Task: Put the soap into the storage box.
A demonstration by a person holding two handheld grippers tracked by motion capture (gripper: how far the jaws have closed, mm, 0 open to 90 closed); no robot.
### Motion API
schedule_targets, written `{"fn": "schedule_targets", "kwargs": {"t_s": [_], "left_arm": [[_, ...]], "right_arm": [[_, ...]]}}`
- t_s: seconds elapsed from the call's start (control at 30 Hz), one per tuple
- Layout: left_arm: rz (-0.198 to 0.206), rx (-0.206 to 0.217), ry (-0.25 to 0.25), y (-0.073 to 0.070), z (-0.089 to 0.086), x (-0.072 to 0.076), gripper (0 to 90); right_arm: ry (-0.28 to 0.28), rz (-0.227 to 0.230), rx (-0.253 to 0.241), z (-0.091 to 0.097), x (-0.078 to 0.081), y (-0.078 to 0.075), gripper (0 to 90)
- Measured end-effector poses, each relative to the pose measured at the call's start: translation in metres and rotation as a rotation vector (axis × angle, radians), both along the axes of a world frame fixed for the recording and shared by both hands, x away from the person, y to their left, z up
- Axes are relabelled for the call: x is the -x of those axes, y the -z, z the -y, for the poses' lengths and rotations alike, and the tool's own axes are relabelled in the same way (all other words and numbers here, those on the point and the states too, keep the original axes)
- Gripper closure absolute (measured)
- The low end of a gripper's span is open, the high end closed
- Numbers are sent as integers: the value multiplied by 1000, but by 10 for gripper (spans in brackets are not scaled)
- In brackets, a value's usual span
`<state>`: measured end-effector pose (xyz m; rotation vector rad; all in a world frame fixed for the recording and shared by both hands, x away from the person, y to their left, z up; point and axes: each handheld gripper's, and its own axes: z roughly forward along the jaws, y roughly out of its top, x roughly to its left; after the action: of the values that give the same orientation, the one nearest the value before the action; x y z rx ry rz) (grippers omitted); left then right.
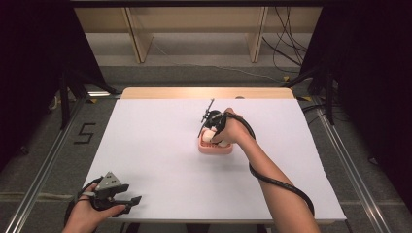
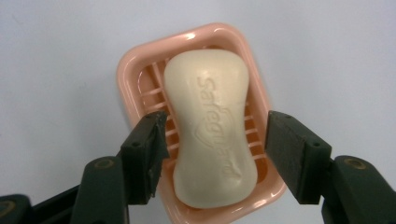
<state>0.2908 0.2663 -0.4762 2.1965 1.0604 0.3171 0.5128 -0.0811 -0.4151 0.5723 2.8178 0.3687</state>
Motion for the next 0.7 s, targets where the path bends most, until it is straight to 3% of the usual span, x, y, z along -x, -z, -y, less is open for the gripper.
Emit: {"fn": "schedule_targets", "kwargs": {"t_s": [0.1, 0.27, 0.3, 0.4, 0.53, 0.67, 0.7], "left_arm": [[-9, 18, -13, 1, 1, 0, 331], [1, 4, -4, 0, 1, 0, 331], [7, 22, -23, 1, 2, 0, 331], [0, 10, -10, 1, 1, 0, 330], [7, 20, -42, 3, 3, 0, 329], [7, 21, -33, 2, 3, 0, 329], [-10, 26, -30, 2, 3, 0, 329]], "right_arm": [[39, 17, -37, 3, 8, -4, 367], [60, 29, -82, 15, 21, -5, 359], [75, 29, -95, 18, 24, -5, 359], [114, 32, -135, 29, 35, -3, 361], [135, 38, -152, 43, 48, 1, 367], [167, 37, -173, 55, 62, 3, 370], [165, 39, -177, 59, 65, 3, 370]]}}
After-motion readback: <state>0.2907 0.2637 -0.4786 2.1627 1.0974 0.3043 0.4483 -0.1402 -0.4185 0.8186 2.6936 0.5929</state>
